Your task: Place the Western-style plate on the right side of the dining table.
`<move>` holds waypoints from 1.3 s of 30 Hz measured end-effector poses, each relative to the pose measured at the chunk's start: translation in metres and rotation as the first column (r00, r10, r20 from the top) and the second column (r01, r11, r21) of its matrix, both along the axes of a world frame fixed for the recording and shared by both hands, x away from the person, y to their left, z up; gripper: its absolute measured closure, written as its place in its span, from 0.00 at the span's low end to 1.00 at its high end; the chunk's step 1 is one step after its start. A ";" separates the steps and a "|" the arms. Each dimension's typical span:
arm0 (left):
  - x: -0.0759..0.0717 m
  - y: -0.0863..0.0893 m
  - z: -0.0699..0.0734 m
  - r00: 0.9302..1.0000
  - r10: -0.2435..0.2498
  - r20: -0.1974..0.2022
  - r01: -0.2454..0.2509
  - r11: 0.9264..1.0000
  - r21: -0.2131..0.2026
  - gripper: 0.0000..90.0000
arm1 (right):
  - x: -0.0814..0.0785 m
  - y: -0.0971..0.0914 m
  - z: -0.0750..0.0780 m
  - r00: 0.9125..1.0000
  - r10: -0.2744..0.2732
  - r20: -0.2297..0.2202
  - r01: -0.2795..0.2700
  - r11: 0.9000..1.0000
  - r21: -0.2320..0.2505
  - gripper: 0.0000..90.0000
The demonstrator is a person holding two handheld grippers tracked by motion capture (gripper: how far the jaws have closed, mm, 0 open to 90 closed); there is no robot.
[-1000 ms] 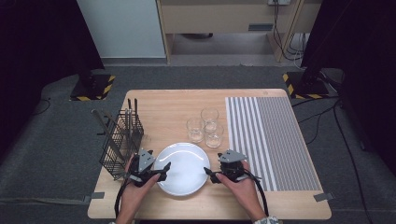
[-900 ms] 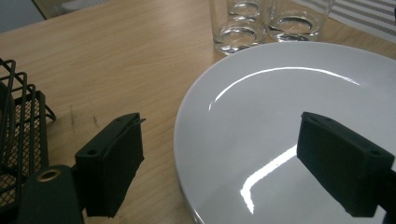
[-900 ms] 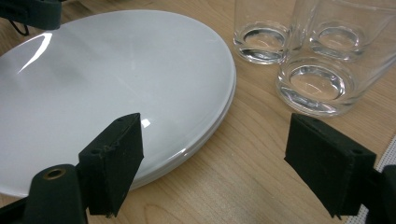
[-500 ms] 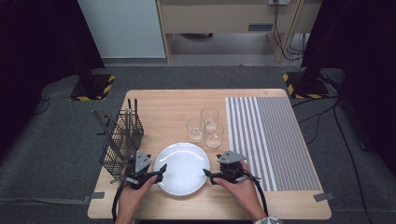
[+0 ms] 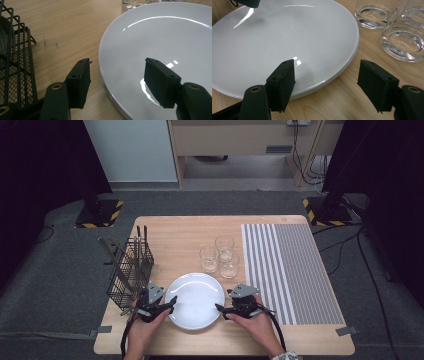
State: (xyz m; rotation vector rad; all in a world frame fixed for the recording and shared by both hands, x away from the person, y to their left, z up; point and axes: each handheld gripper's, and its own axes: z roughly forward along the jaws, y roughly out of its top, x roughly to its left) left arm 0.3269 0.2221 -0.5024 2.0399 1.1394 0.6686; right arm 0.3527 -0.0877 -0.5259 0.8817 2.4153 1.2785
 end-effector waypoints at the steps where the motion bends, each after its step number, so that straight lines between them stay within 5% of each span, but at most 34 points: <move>1: -0.001 0.000 0.000 1.000 0.001 -0.004 -0.001 1.000 -0.002 0.42 | 0.000 0.000 0.000 1.000 0.000 0.000 0.000 1.000 0.000 0.33; 31: 0.001 0.007 0.000 0.999 -0.019 -0.038 0.018 1.000 -0.010 0.70 | -0.002 0.003 -0.003 0.998 0.048 -0.033 -0.047 0.999 0.023 0.26; 39: 0.001 0.005 -0.002 0.998 -0.027 -0.054 0.028 0.999 0.020 0.72 | -0.002 0.004 -0.004 0.998 0.041 -0.038 -0.040 0.999 0.025 0.22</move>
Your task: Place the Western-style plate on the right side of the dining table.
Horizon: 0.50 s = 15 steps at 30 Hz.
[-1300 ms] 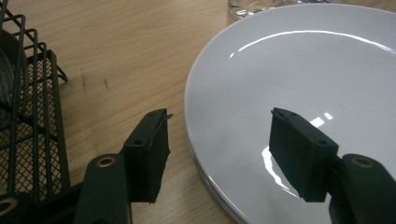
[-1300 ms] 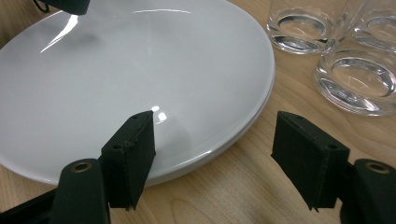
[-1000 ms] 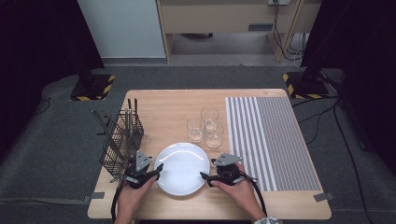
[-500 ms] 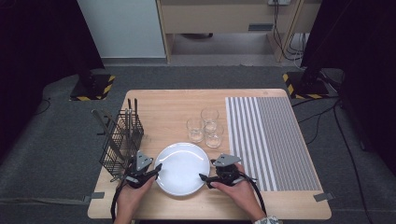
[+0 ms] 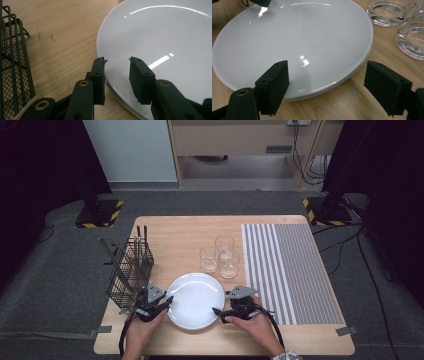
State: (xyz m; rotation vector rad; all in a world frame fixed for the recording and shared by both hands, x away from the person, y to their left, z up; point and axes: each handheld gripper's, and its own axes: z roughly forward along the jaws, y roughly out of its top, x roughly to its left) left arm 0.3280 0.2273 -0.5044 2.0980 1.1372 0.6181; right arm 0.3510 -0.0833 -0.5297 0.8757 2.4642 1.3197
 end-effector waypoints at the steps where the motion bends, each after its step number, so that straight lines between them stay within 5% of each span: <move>1: 0.000 0.000 0.000 1.000 0.000 0.000 0.000 1.000 0.000 0.72 | 0.000 0.000 0.000 1.000 0.000 0.000 0.000 1.000 0.000 0.22; 15: -0.001 -0.001 -0.002 1.000 -0.009 -0.008 0.009 0.999 0.030 0.73 | 0.001 -0.002 -0.001 1.000 0.003 -0.003 -0.003 1.000 0.010 0.26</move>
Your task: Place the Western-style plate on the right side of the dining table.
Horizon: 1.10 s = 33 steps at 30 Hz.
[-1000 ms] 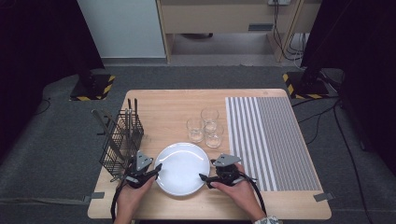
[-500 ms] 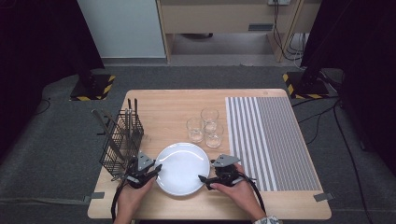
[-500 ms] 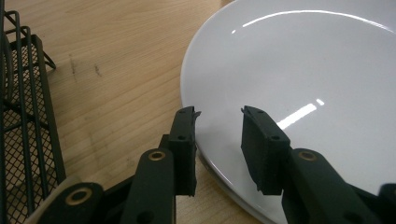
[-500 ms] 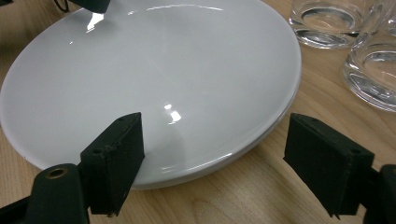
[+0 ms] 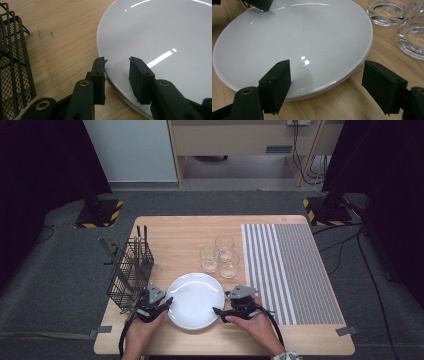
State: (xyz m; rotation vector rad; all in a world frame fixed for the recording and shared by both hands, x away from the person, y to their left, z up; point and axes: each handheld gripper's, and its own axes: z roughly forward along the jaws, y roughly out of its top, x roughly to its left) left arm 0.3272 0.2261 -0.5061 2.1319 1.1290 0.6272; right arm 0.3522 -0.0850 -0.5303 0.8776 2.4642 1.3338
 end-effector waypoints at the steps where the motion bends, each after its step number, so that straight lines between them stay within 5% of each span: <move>1: 0.000 0.000 0.000 1.000 -0.003 0.000 0.003 1.000 0.000 0.74 | 0.000 -0.001 0.000 1.000 -0.003 0.001 0.003 1.000 0.000 0.26; 28: 0.001 -0.003 -0.001 1.000 -0.030 0.011 0.030 0.999 -0.012 0.77 | 0.003 -0.001 -0.005 0.995 -0.023 -0.093 0.026 0.999 0.040 0.19; 33: 0.001 -0.003 -0.002 0.999 -0.032 0.015 0.032 0.999 -0.015 0.77 | 0.002 0.000 -0.005 0.997 -0.027 -0.068 0.029 0.999 0.031 0.20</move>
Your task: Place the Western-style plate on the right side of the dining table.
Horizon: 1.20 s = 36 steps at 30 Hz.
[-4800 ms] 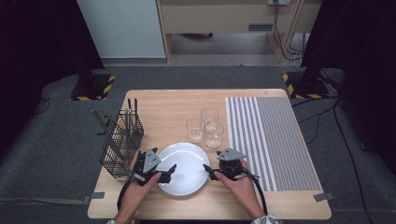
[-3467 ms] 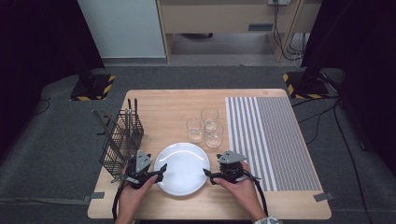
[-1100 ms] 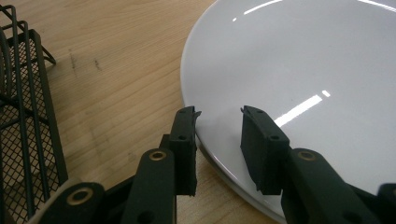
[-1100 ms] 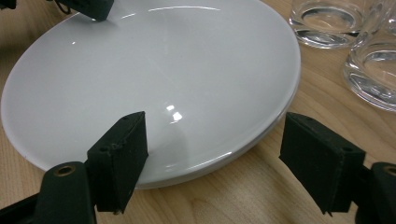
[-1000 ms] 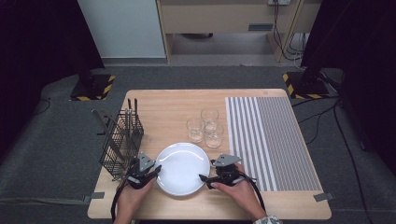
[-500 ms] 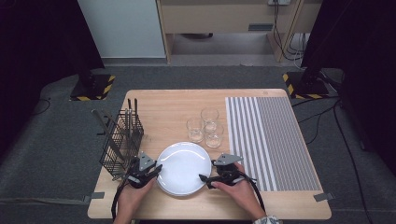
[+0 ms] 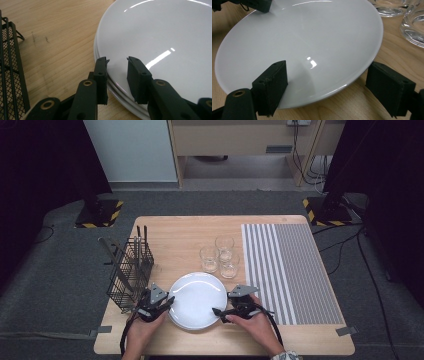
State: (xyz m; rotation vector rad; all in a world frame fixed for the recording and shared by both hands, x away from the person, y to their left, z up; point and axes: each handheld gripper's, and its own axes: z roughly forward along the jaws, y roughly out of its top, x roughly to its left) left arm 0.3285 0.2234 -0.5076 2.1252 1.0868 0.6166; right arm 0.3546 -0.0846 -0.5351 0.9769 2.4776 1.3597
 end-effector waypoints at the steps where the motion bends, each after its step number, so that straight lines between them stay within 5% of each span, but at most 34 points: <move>1: 0.000 0.000 0.000 1.000 -0.001 0.003 0.001 1.000 0.003 0.77 | 0.000 0.001 0.001 1.000 0.000 0.005 0.000 1.000 -0.006 0.20; 15: -0.001 -0.002 0.000 1.000 -0.002 0.006 0.002 1.000 0.014 0.76 | 0.004 -0.001 0.002 0.999 -0.031 0.010 0.031 0.999 0.014 0.27; 24: -0.003 -0.006 0.000 1.000 -0.012 0.028 0.010 0.998 0.063 0.77 | 0.007 -0.001 0.005 0.998 -0.063 0.031 0.062 0.998 0.033 0.37; 36: -0.006 -0.005 -0.002 0.999 -0.023 0.030 0.022 0.999 0.034 0.78 | 0.013 -0.001 0.008 0.996 -0.088 0.032 0.086 0.995 0.055 0.41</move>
